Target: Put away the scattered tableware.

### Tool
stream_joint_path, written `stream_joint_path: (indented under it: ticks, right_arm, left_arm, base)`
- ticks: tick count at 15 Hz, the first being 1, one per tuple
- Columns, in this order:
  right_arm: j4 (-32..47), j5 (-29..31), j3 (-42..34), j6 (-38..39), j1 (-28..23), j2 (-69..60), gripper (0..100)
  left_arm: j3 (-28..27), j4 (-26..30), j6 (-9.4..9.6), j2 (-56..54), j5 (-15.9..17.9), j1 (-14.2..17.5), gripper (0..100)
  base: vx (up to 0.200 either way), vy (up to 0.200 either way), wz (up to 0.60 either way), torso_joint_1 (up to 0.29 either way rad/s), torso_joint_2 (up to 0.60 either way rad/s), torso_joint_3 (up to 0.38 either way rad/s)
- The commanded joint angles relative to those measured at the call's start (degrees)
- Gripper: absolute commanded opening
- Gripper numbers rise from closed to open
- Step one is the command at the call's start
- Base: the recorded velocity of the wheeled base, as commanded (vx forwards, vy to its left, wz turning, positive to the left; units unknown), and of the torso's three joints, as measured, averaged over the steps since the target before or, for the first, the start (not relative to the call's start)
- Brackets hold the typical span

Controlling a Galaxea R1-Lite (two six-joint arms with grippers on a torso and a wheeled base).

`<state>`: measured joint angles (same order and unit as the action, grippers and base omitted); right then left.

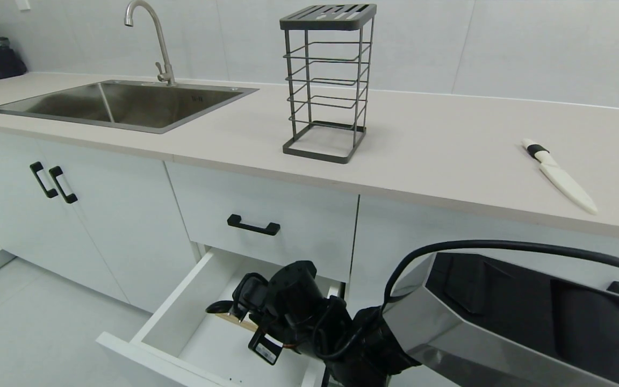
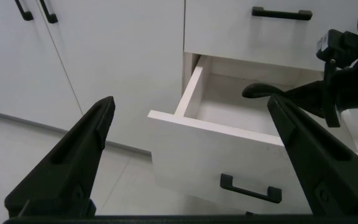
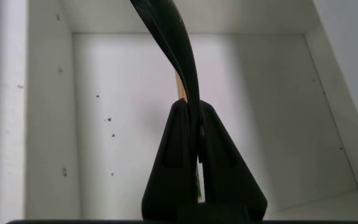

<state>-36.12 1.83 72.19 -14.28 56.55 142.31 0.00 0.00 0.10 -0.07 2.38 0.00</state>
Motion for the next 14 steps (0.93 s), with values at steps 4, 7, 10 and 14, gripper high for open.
stream_joint_path:
  ticks: [4,7,10,14]
  right_arm:
    - [0.09,-0.42,3.13,1.44,-0.92,4.64,0]
    - [0.09,-0.25,3.83,1.62,-1.18,5.78,0]
    - [0.53,-0.16,5.33,1.62,-1.01,7.98,0]
    - [0.53,-0.25,6.03,1.71,-0.92,8.51,0]
  left_arm:
    - [0.0,0.09,-0.01,0.07,0.0,0.0,100]
    - [0.0,0.0,-0.01,0.07,0.0,0.0,100]
    - [0.0,0.0,-0.01,0.07,0.0,0.0,100]
    - [0.0,0.0,-0.01,0.07,0.0,0.0,100]
  base:
    - [0.0,0.0,0.0,0.0,0.0,0.0]
    - [0.0,0.0,0.0,0.0,0.0,0.0]
    - [0.0,0.0,0.0,0.0,0.0,0.0]
    - [0.0,0.0,0.0,0.0,0.0,0.0]
